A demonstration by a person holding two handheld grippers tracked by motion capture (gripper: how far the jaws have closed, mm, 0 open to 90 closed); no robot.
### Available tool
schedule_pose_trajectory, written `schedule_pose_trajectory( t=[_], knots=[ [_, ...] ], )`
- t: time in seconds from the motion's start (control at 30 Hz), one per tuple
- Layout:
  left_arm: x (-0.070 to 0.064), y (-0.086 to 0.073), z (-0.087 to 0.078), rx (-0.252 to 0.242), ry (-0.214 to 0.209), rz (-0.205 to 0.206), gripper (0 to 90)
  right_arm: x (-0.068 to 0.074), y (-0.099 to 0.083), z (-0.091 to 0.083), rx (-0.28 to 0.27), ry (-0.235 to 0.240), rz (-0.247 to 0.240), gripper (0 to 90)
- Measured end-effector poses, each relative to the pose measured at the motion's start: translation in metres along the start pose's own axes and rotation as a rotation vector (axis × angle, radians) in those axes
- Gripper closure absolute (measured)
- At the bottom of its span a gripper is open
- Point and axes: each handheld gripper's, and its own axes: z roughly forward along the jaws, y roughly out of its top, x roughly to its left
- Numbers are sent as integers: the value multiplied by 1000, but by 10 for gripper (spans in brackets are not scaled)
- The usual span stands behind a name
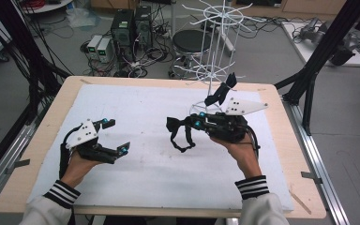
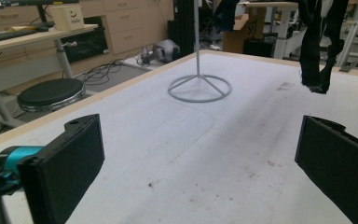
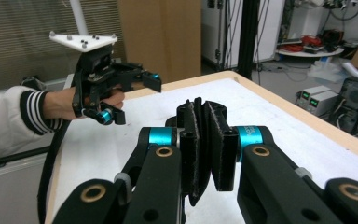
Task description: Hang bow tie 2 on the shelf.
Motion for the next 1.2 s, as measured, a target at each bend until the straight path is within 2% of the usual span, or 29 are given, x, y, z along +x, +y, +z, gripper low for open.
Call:
schedule_pose_trajectory(
  t=[0.27,0.67,0.8,0.9,1.2],
  knots=[
    [2,-17,-15,-22,39,-31,17,-2,6,-8,-17,-28,-9,840],
    [5,-39,-35,-85,113,-44,17,-17,17,-20,-54,-116,-14,840],
    [5,-46,-40,-110,110,-59,17,-23,19,-24,-65,-137,-7,840],
    [5,-50,-43,-110,113,-62,17,-27,21,-25,-67,-151,-4,839],
    [6,-62,-49,-120,150,-72,17,-39,23,-30,-79,-185,5,840]
  ],
)
